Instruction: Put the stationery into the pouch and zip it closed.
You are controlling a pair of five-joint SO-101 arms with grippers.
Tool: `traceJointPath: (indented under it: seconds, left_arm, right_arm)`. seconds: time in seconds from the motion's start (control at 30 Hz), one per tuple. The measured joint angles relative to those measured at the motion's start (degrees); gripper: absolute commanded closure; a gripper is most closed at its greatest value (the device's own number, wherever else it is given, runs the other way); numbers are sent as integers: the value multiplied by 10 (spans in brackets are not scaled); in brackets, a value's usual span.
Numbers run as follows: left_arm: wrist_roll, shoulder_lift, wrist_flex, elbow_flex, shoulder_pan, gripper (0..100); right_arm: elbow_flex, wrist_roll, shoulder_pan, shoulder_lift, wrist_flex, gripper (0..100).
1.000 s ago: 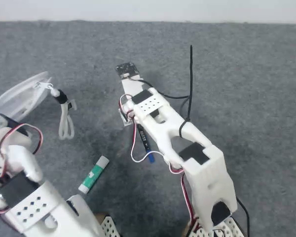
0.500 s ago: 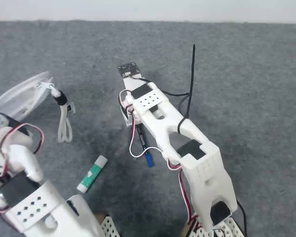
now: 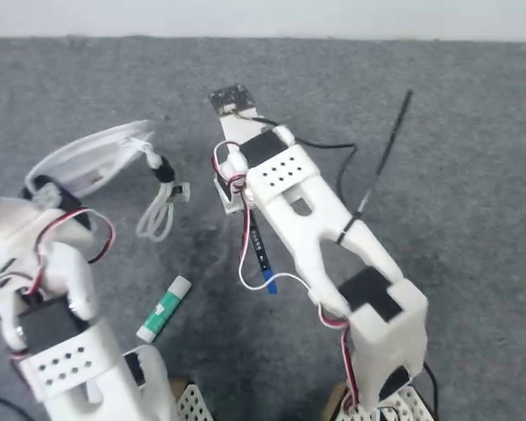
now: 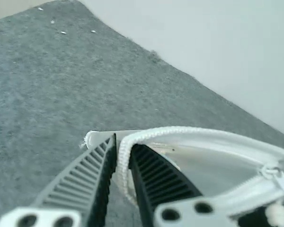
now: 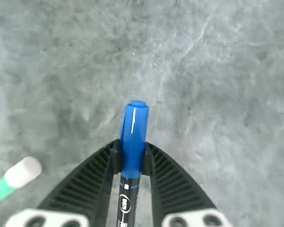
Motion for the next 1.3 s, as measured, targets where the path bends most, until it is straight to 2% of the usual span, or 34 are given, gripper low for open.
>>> traceJointPath:
  seconds: [0.43,0.67,0.93,1.1,1.3]
  left_arm:
    - [-17,1,39,-62,135,990]
    - [-29,1,40,-62,170,990]
    - [-34,1,40,-62,207,990]
    - [-38,1,40,-62,207,990]
    - [-38,1,34,-43,212,990]
  right_arm:
    - [0,1,-1,-200,135,992]
    - [0,1,4,-347,182,992]
    - [0,1,97,-439,181,992]
    - [0,1,99,-443,180,992]
    - [0,1,99,-514,180,992]
